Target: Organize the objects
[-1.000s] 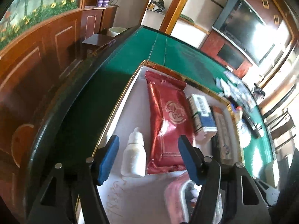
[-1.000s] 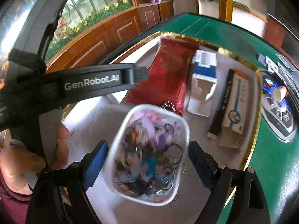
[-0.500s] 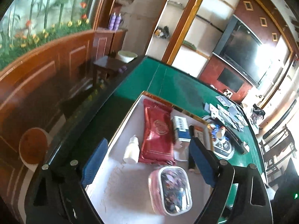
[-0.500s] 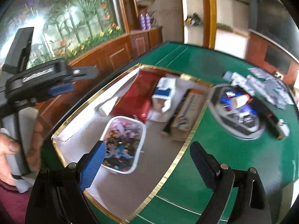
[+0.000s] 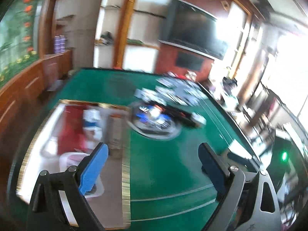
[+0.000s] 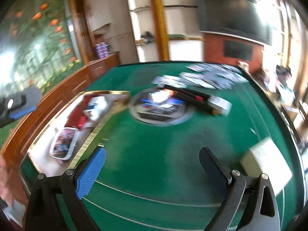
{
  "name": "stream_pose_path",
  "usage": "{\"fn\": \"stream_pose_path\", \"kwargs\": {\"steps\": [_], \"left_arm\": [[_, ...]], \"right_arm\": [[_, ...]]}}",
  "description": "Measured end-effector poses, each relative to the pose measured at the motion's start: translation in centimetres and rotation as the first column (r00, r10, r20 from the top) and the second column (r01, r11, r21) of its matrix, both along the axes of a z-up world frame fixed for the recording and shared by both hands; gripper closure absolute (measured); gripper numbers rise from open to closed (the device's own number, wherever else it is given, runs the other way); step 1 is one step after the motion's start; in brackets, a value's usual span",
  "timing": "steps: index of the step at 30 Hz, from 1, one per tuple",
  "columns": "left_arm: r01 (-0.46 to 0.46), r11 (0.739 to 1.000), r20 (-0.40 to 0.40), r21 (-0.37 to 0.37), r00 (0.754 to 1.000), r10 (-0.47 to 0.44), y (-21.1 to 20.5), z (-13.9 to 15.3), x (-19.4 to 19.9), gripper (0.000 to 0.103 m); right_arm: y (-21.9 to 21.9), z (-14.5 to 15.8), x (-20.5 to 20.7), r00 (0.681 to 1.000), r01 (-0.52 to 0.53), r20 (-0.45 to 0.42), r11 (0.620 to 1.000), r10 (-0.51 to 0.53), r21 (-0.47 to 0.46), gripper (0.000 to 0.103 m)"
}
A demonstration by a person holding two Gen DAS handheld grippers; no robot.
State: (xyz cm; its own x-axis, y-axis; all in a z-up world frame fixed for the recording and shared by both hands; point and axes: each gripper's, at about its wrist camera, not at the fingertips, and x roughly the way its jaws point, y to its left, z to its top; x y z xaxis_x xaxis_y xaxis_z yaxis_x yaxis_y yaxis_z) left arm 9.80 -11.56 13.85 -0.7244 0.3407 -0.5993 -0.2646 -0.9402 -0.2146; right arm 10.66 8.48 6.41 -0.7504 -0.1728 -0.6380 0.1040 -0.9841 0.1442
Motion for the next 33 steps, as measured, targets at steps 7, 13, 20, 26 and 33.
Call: {"fn": "stream_pose_path", "kwargs": {"steps": [7,13,20,26,33], "left_arm": [[0.113,0.990,0.154,0.082,0.980,-0.124,7.2,-4.7,0.3,0.009],[0.137,0.989,0.143,-0.053,0.981,-0.128,10.6,-7.0,0.0,0.009],[0.063,0.998,0.244,-0.029,0.968,-0.054,9.4,-10.5,-3.5,0.009],[0.014,1.000,0.284,-0.011,0.959,-0.010,8.5,-12.5,-5.1,0.007],[0.033,0.995,0.279,-0.093,0.960,-0.005,10.0,-12.7,-5.1,0.000]], "right_arm": [[12.6,0.7,2.1,0.973,0.229,0.033,0.968,-0.226,-0.105,0.003],[19.2,-0.1,3.7,0.933,0.360,0.072,0.915,-0.353,-0.184,0.002],[16.4,0.1,3.1,0.929,0.371,0.018,0.924,-0.371,-0.093,0.002],[14.3,1.1,3.6,0.908,0.412,-0.086,0.911,-0.410,0.005,0.001],[13.9,1.1,3.1,0.904,0.421,-0.109,0.905,-0.413,0.061,0.000]]}}
